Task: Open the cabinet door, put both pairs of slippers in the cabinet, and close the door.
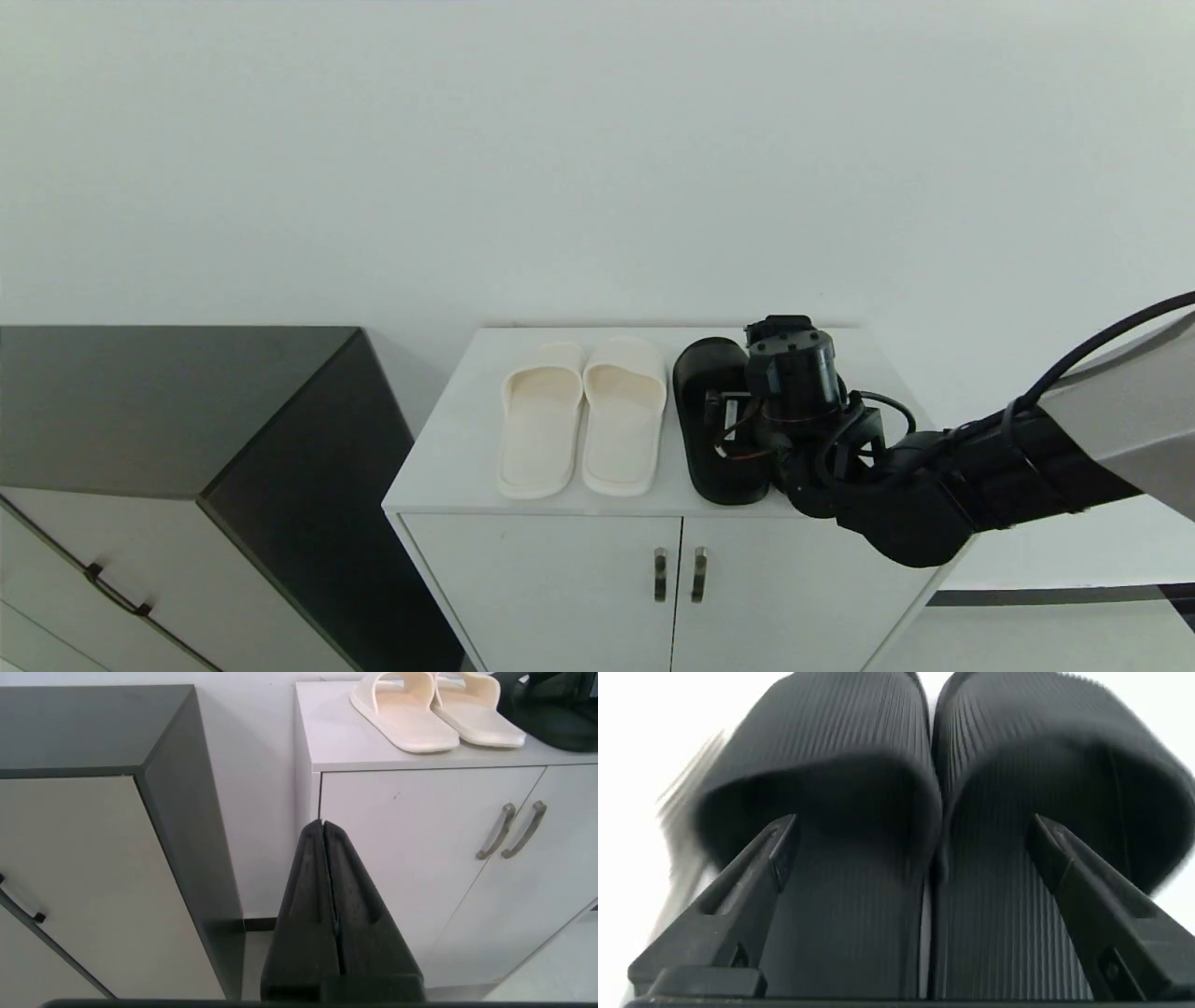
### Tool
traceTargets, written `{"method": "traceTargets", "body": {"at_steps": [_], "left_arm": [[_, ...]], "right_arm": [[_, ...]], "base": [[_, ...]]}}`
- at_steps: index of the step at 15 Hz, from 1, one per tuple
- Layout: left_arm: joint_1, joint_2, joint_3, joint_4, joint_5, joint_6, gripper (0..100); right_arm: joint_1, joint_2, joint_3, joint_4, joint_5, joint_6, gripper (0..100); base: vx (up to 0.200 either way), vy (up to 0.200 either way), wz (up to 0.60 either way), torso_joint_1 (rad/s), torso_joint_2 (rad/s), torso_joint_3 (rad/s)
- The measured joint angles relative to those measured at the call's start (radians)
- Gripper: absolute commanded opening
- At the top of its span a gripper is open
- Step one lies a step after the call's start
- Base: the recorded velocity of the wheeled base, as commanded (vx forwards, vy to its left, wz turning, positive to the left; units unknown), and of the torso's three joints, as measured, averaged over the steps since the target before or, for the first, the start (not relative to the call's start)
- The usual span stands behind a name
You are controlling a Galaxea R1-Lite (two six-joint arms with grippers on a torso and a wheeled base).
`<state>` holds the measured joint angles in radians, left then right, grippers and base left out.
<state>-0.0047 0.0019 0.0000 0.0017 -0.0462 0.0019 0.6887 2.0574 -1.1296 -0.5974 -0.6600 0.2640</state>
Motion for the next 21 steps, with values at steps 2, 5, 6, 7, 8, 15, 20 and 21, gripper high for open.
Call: {"method": "traceTargets", "body": {"at_steps": [2, 5, 6, 7, 8, 15, 20, 21], "left_arm": [[0.000, 0.000, 0.000, 0.000, 0.000, 0.000, 0], [0.000, 0.000, 0.000, 0.000, 0.000, 0.000, 0], [0.000, 0.000, 0.000, 0.000, 0.000, 0.000, 0], [0.000, 0.000, 0.000, 0.000, 0.000, 0.001, 0], [0.001, 0.000, 0.000, 0.000, 0.000, 0.001, 0], [0.000, 0.000, 0.000, 0.000, 0.001, 0.001, 0], [0.001, 0.000, 0.000, 0.000, 0.001, 0.001, 0], [0.000, 0.000, 0.000, 0.000, 0.001, 0.000, 0]], "right_arm": [[-0.030, 0.029, -0.044, -0.001, 0.002, -0.035, 100], [-0.050, 0.067, -0.094, -0.003, 0.002, -0.060, 100], [-0.053, 0.077, -0.106, -0.004, 0.005, -0.066, 0], [-0.055, 0.085, -0.113, -0.004, 0.008, -0.068, 0], [-0.056, 0.089, -0.117, -0.004, 0.009, -0.069, 0], [-0.063, 0.079, -0.080, -0.079, 0.008, -0.096, 0], [-0.040, -0.061, 0.091, -0.126, 0.084, -0.129, 0], [-0.031, -0.109, 0.136, -0.127, 0.116, -0.130, 0]], "base": [[0.000, 0.000, 0.00, 0.000, 0.00, 0.000], [0.000, 0.000, 0.00, 0.000, 0.00, 0.000], [0.000, 0.000, 0.00, 0.000, 0.00, 0.000], [0.000, 0.000, 0.00, 0.000, 0.00, 0.000], [0.000, 0.000, 0.00, 0.000, 0.00, 0.000], [0.000, 0.000, 0.00, 0.000, 0.00, 0.000], [0.000, 0.000, 0.00, 0.000, 0.00, 0.000], [0.000, 0.000, 0.00, 0.000, 0.00, 0.000]]}}
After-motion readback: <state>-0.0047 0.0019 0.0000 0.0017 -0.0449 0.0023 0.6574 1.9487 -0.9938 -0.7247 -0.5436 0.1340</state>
